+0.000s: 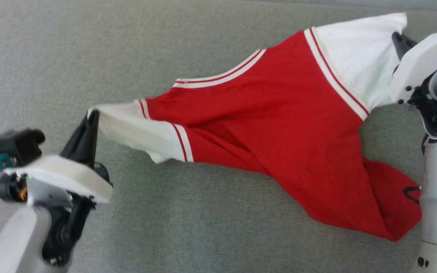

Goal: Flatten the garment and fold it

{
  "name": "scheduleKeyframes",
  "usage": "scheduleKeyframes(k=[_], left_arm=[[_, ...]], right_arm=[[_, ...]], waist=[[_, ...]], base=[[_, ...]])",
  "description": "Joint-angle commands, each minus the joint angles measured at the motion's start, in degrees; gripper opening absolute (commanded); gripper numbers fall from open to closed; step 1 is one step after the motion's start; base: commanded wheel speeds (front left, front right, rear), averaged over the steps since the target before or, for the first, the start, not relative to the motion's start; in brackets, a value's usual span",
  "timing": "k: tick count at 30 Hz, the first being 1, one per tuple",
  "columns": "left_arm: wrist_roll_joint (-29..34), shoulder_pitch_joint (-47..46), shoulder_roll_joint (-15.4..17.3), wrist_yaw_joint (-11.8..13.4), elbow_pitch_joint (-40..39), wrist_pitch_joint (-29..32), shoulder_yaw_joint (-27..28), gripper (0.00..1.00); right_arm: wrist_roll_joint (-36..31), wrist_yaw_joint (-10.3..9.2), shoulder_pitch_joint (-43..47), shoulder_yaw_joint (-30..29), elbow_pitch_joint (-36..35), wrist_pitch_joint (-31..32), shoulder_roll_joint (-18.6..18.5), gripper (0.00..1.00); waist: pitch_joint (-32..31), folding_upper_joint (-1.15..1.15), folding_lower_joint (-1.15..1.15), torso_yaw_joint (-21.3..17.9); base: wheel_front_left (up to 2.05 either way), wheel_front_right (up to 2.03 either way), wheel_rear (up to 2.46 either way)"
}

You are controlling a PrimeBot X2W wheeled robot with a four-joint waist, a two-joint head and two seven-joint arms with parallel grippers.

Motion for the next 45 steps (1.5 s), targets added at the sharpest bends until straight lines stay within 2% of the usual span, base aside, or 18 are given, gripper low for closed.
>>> scheduleKeyframes(k=[1,9,14,22,29,38,45], left_arm=[[1.02,-2.02,0.51,0.34,-0.29,0.15,-0.04,0.0],[6.19,-16.63,2.4,-0.34,0.96,3.79,-2.53,0.0],[7.6,-25.57,1.77,-1.78,4.03,6.93,-4.88,0.0],[9.41,-39.57,0.03,-3.38,13.3,10.4,-6.98,0.0],[11.41,-49.7,-0.56,-4.71,21.83,13.57,-8.94,0.0],[13.04,-59.09,-0.53,-5.35,31.49,14.54,-9.33,0.0],[14.28,-65.81,-0.05,-6.35,34.96,11.9,-8.86,0.0]], right_arm=[[0.49,-0.04,-0.49,-0.13,-0.59,-0.86,-0.08,0.0],[3.0,-0.04,-3.83,-0.48,-2.64,-6.99,-0.08,0.0],[4.11,-0.04,-6.41,1.57,-1.74,-8.49,-0.08,0.0],[3.97,-0.04,-13.2,6.37,0.71,-8.81,-0.08,0.0],[3.41,-0.04,-20.45,9.22,6.1,-8.59,-0.08,0.0],[0.57,-0.04,-29.46,10.85,14.59,-9.23,-0.08,0.0],[-1.59,-0.04,-35.79,11.02,18.56,-10.08,-0.08,0.0]], waist=[[-3.18,0.0,0.0,-2.58],[-8.56,0.0,0.0,-5.86],[-11.75,0.0,0.0,-8.17],[-15.26,0.0,0.0,-11.54],[-16.98,0.0,0.0,-13.46],[-14.87,0.0,0.0,-14.77],[-8.12,0.0,0.0,-15.39]], base=[[0.0,0.0,0.0],[0.0,0.0,0.0],[0.0,0.0,0.0],[0.0,0.0,0.0],[0.0,0.0,0.0],[0.0,0.0,0.0],[0.0,0.0,0.0]])
